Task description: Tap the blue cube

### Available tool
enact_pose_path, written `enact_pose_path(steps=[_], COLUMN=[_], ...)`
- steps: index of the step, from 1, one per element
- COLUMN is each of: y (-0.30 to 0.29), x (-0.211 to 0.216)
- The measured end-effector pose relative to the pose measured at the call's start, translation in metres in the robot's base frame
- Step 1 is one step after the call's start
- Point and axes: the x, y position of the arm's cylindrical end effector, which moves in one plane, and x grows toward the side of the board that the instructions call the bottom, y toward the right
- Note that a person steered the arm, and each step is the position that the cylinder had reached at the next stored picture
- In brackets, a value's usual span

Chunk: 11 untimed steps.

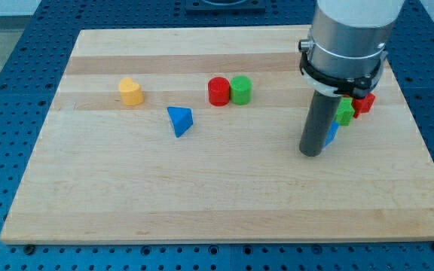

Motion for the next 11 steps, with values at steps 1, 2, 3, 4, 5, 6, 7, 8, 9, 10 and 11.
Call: enact_pose_path(steps=[1,2,3,4,5,6,7,8,9,10,11], y=[-0.026,-0.042,-0.023,0.01,0.031,0.039,0.0,-0.041,-0.039,-0.019,-0.017], x=[0.0,0.0,0.0,0.0,0.0,0.0,0.0,0.0,0.0,-0.003,-0.013])
